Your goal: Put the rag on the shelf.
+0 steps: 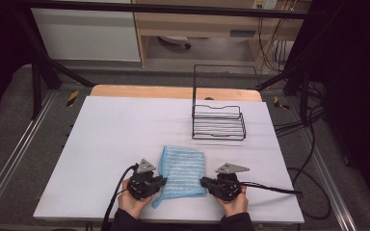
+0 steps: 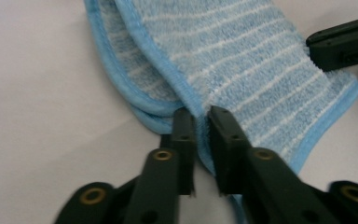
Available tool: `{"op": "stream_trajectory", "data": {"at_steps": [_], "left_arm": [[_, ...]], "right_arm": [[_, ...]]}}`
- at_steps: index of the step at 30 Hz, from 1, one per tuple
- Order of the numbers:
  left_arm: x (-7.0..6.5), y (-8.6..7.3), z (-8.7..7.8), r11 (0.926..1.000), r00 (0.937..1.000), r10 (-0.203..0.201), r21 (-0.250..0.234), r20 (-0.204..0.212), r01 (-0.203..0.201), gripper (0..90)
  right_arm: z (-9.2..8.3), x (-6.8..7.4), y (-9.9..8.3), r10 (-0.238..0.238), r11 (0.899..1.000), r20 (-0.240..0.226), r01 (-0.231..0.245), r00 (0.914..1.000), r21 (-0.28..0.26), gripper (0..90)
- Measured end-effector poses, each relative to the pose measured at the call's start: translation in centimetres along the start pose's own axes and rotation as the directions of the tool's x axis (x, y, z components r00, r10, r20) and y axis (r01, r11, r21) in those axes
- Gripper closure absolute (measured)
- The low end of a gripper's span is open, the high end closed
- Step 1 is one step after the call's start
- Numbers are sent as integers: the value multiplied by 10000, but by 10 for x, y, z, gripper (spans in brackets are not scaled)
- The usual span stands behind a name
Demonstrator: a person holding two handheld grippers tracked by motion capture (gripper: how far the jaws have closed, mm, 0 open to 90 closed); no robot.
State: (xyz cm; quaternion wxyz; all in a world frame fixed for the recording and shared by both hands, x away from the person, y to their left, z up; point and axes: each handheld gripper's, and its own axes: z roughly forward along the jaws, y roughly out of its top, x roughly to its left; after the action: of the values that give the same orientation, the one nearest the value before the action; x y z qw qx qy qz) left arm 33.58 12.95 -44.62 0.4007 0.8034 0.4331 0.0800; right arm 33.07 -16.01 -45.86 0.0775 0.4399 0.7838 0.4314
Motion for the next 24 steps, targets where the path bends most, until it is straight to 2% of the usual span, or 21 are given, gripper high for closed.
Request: {"op": "stream_trajectory", "data": {"at_steps": [1,3,4,6,7,8,9,10,12,19,21,24], "left_arm": [[2,2,-2,9999,10000,-11,-162,-93,10,673],[6,7,-8,9987,9996,78,-492,-288,-92,576],[9,14,-13,9964,9991,83,-844,-425,-119,539],[13,23,-16,9945,9984,164,-1028,-541,-219,460],[13,23,-16,9945,9984,164,-1028,-541,-219,422],[15,27,-17,9935,9982,233,-1102,-552,-293,422],[18,32,-17,9926,9983,236,-1178,-531,-298,394],[20,35,-16,9923,9985,237,-1200,-489,-294,342],[24,42,-14,9914,9992,201,-1286,-356,-246,295],[39,61,0,9949,9993,210,-983,-301,-239,178],[43,66,6,9960,9997,106,-882,-228,-126,164],[48,73,14,9967,9993,-81,-811,-370,51,176]], "right_arm": [[-1,-1,0,-139,9998,31,139,9999,-119,738],[-2,-2,3,-186,9994,-46,185,9998,-306,657],[-3,-3,5,-151,9991,-98,147,9998,-409,639],[-4,-5,10,-194,9973,-133,184,9997,-704,555],[-4,-5,10,-194,9973,-133,184,9997,-704,555],[-5,-6,12,-207,9963,-178,192,9996,-835,542],[-5,-7,14,-143,9961,-247,120,9996,-877,508],[-6,-10,18,-240,9940,-255,211,9994,-1075,426],[-7,-12,20,-365,9918,-152,344,9992,-1231,353],[-5,-17,25,-690,9871,-36,678,9976,-1452,198],[-3,-18,26,-706,9877,-74,689,9975,-1402,154],[-1,-19,26,-722,9890,-64,707,9974,-1300,139]]}}
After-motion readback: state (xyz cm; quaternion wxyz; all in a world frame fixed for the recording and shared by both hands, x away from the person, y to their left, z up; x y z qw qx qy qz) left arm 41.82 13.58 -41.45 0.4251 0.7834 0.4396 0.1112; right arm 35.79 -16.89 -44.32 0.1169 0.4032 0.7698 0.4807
